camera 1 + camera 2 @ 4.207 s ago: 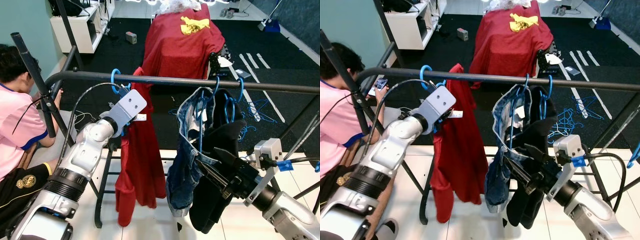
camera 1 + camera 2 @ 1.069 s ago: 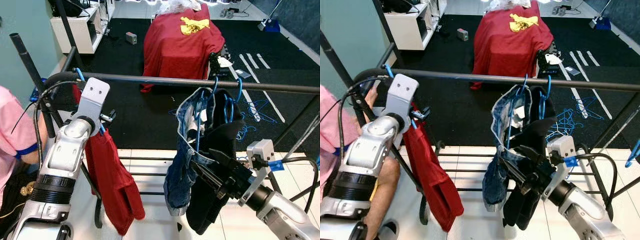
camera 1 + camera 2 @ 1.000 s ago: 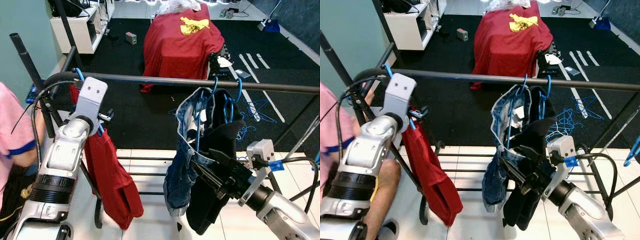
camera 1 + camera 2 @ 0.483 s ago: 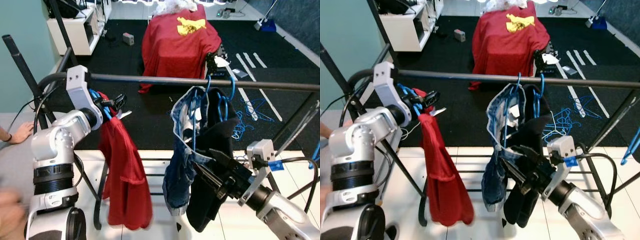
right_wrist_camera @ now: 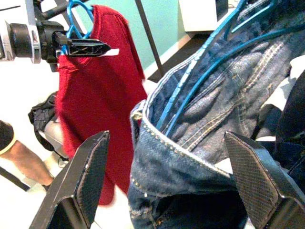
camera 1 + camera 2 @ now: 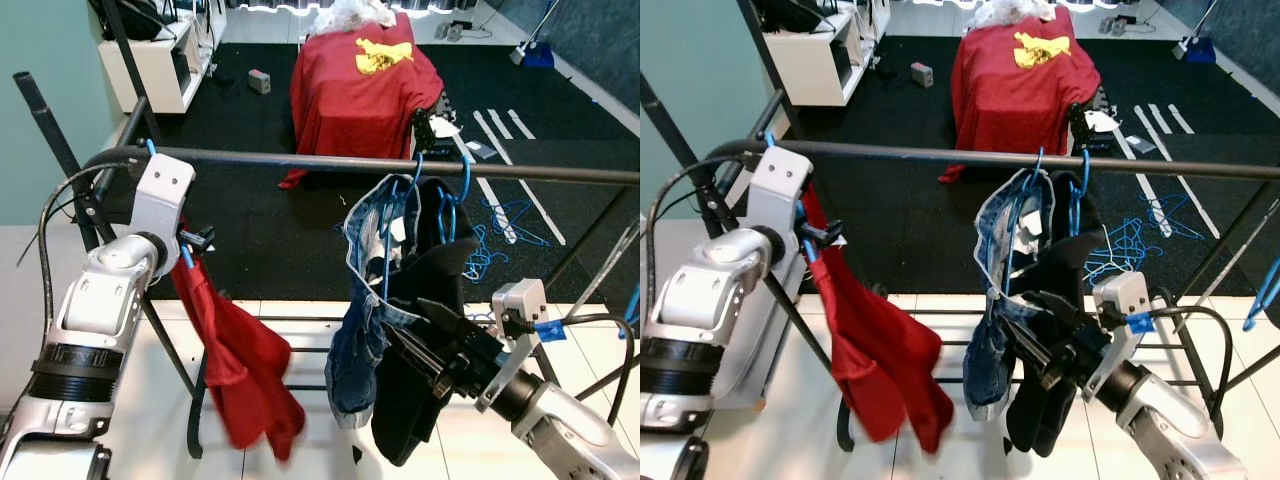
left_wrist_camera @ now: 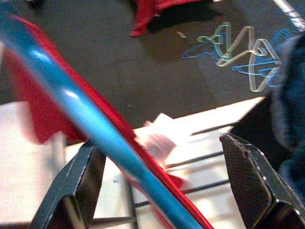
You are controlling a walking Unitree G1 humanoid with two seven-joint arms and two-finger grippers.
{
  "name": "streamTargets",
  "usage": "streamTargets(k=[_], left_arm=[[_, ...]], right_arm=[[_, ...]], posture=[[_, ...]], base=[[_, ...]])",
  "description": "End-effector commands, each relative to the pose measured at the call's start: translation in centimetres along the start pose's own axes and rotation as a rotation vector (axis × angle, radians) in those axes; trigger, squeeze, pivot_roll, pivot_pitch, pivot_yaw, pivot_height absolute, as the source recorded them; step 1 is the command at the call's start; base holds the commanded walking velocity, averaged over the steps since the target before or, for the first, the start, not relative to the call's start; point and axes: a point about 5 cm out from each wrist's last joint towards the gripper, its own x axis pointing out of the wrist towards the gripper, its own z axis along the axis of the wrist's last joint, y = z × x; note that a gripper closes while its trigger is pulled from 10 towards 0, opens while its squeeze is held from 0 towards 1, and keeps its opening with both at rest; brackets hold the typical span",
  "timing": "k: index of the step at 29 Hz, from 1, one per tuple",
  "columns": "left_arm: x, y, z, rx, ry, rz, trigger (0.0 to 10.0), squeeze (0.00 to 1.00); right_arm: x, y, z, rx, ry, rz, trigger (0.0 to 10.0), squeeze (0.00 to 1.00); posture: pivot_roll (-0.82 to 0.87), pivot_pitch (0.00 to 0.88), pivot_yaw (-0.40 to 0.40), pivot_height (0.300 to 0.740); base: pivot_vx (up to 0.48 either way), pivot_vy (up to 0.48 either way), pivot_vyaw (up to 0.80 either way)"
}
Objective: Hang hanger
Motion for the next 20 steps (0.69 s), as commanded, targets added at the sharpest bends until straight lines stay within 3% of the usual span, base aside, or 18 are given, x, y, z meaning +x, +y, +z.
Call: streamTargets(k=[1,3,4,7,8,12,13,20], left_arm=[[-0.2,0.2,0.2,0.064,-0.017,0.012,0.0,0.0],[-0.1,0.1,0.2,0.094,-0.022,0.014,0.0,0.0],[-0.1,0.1,0.5,0.09,-0.049,0.023,10.0,0.0],[-0.1,0.3,0.9,0.064,-0.08,0.04,10.0,0.0],[-0.2,0.4,1.1,0.056,-0.093,0.041,10.0,1.0],[-0.2,0.6,1.5,0.062,-0.105,0.054,10.0,1.0],[-0.2,0.7,1.6,0.054,-0.107,0.058,10.0,0.0],[-0.2,1.0,1.8,0.035,-0.108,0.067,10.0,0.0]], right_arm=[[0.0,0.0,-0.3,0.003,0.008,-0.002,10.0,0.0],[0.0,0.0,-0.3,0.003,0.008,-0.003,10.0,0.0],[0.0,0.0,-0.3,0.004,0.007,-0.004,10.0,0.0],[0.0,0.1,-0.4,0.006,0.007,-0.006,10.0,0.0],[0.0,0.1,-0.4,0.007,0.006,-0.007,10.0,0.0],[0.0,0.1,-0.4,0.008,0.005,-0.009,10.0,0.0],[-0.1,0.1,-0.4,0.008,0.004,-0.01,10.0,0.0],[-0.1,0.1,-0.4,0.009,0.004,-0.012,10.0,0.0]], posture=[[-0.07,0.151,0.021,0.74],[-0.07,0.153,0.022,0.74],[-0.07,0.158,0.024,0.74],[-0.07,0.159,0.025,0.74],[-0.07,0.16,0.026,0.74],[-0.07,0.16,0.027,0.74],[-0.07,0.161,0.029,0.74],[-0.07,0.16,0.029,0.74]], base=[[0.0,0.0,0.0],[0.0,0.0,0.0],[0.0,0.0,0.0],[0.0,0.0,0.0],[0.0,0.0,0.0],[0.0,0.0,0.0],[0.0,0.0,0.0],[0.0,0.0,0.0]])
